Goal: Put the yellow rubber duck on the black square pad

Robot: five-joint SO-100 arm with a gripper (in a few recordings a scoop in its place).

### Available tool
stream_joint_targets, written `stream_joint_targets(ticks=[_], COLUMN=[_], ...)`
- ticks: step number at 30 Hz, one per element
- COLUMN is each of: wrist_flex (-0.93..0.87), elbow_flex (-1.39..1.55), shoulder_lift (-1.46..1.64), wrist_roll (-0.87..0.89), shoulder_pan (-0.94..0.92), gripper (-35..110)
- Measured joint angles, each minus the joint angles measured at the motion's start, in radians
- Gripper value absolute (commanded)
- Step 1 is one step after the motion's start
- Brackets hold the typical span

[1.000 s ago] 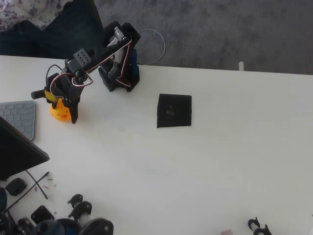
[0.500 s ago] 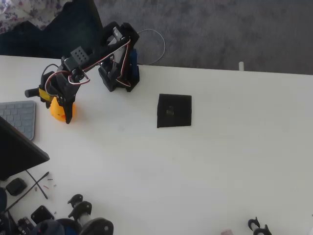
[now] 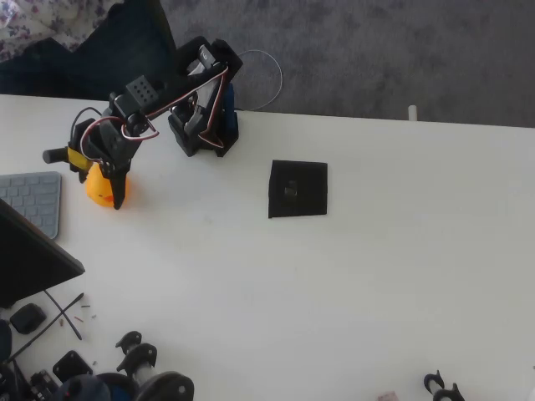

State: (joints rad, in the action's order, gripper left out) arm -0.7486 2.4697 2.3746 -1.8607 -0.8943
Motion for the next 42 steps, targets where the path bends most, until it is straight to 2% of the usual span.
stream_joint_targets(ticks=[7,42], wrist_flex=[0.014,0.0], elbow_flex=[0.106,0.058], shoulder_lift=[0.02,0.15], wrist_roll=[-0.002,0.006], shoulder_pan=[0.0,0.0], gripper=[40,40])
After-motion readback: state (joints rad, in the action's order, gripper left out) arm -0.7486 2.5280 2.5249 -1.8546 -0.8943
